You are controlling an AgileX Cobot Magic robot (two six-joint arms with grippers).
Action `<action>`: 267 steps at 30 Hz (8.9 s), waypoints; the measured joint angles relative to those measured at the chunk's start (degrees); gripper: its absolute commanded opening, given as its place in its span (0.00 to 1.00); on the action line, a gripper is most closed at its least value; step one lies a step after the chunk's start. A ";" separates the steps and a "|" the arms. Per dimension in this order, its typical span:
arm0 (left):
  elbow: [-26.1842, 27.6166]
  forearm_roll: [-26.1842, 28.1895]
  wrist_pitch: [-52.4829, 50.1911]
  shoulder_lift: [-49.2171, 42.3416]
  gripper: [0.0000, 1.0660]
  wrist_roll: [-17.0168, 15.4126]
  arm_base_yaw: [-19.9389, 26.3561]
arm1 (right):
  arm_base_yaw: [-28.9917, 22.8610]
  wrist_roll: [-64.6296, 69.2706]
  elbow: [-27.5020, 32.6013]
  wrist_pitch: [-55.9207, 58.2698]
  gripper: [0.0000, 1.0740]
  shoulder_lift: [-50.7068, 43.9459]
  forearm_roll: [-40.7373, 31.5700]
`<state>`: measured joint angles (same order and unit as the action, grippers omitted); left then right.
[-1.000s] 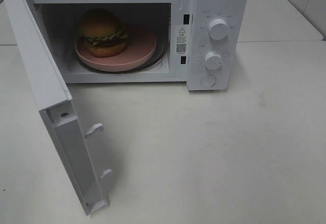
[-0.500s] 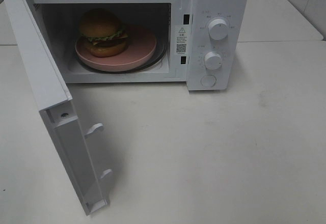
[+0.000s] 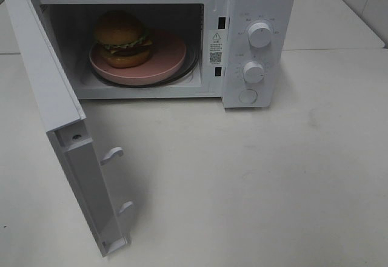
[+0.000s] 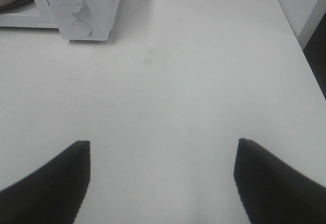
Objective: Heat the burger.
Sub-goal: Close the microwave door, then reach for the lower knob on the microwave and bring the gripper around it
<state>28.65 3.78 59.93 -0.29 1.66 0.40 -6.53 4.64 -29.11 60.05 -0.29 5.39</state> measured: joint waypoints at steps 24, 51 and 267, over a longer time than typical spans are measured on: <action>1.60 0.00 -1.38 0.69 0.87 0.00 0.00 | 0.00 0.00 0.00 0.00 0.69 0.00 0.00; -4.18 0.17 -33.46 28.25 0.00 3.32 0.00 | 0.00 0.00 0.00 0.00 0.69 0.00 0.00; 18.68 5.27 9.74 55.81 0.92 4.07 -8.19 | 0.00 0.00 0.00 -0.06 0.69 0.00 0.00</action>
<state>47.33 9.05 69.67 55.52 5.73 -7.79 -6.53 4.64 -29.11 59.99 -0.29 5.39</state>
